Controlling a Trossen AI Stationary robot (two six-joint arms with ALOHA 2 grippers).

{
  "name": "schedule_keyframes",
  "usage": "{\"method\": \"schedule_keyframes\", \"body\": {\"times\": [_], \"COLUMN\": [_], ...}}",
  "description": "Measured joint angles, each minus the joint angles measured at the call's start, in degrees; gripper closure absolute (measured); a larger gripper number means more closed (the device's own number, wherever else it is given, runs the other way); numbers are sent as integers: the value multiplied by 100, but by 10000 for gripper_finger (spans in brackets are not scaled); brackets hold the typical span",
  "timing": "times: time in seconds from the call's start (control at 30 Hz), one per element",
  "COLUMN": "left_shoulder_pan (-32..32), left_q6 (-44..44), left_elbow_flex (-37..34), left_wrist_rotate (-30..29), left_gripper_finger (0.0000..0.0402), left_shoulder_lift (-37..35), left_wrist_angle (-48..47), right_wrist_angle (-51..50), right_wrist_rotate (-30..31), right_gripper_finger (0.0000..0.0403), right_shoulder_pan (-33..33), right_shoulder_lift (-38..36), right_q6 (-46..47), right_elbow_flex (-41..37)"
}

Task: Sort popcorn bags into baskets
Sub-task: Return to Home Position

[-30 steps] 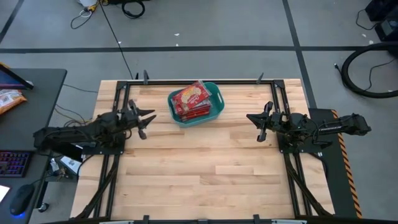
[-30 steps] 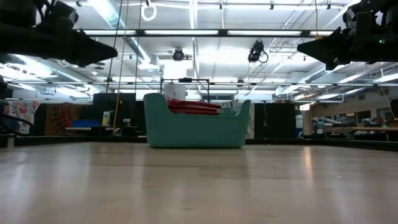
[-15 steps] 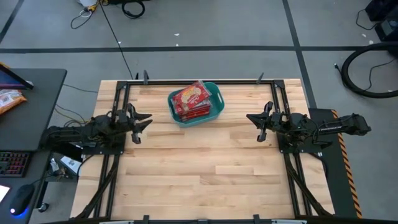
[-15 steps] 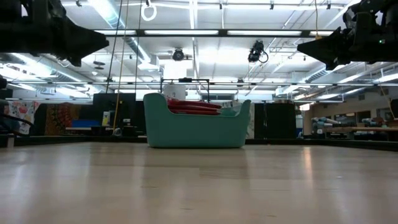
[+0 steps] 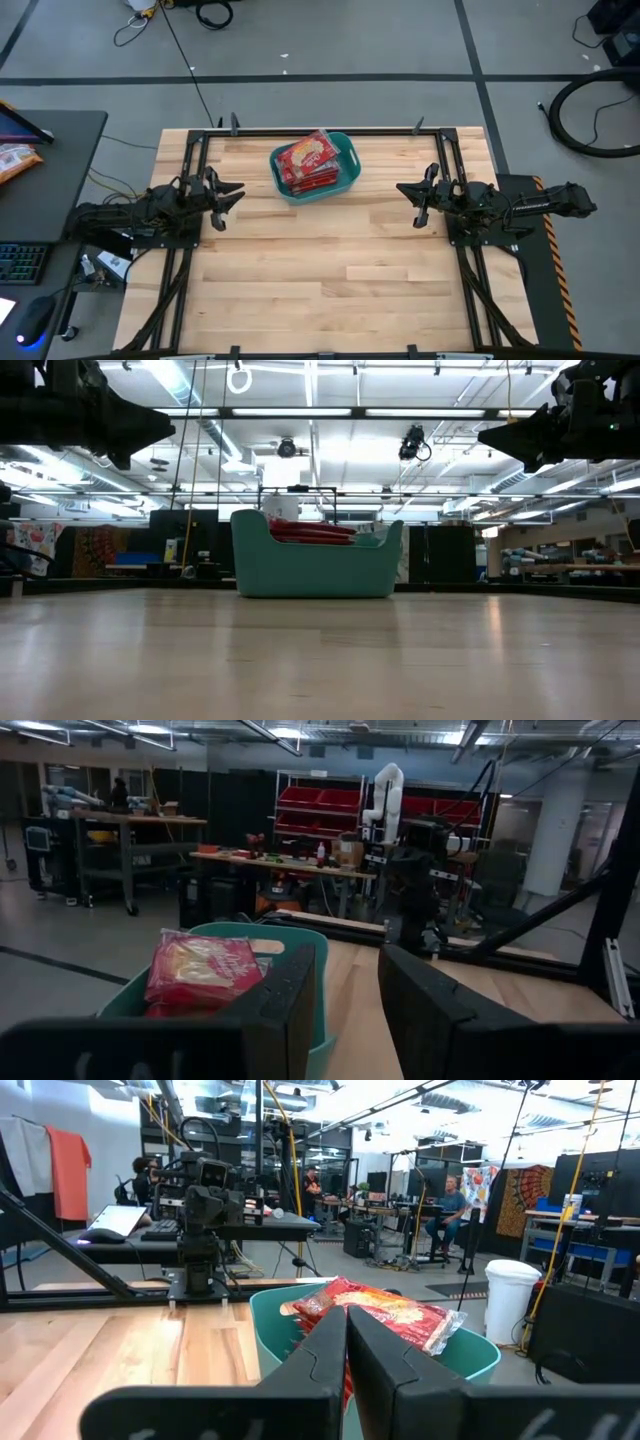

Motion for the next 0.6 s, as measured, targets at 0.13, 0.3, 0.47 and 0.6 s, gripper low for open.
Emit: {"method": "schedule_keyframes", "body": {"times": [0.13, 0.3, 0.47, 0.6], "left_shoulder_pan": [0, 0, 1, 0], "left_q6": [0, 1, 2, 2], "left_elbow_flex": [0, 0, 0, 0], "left_wrist_rotate": [-1, -1, 0, -1], "left_gripper_finger": [285, 285, 285, 285], "left_shoulder_lift": [0, 0, 0, 0], "left_wrist_angle": [0, 0, 0, 0], "right_wrist_angle": [-1, 0, 0, 1], "right_wrist_rotate": [1, -1, 0, -1], "right_gripper_finger": [383, 383, 383, 383], "right_shoulder_pan": [-1, -1, -1, -1], "right_shoulder_lift": [0, 0, 1, 0], "right_q6": [0, 1, 2, 2], "right_elbow_flex": [0, -2, -2, -2]}}
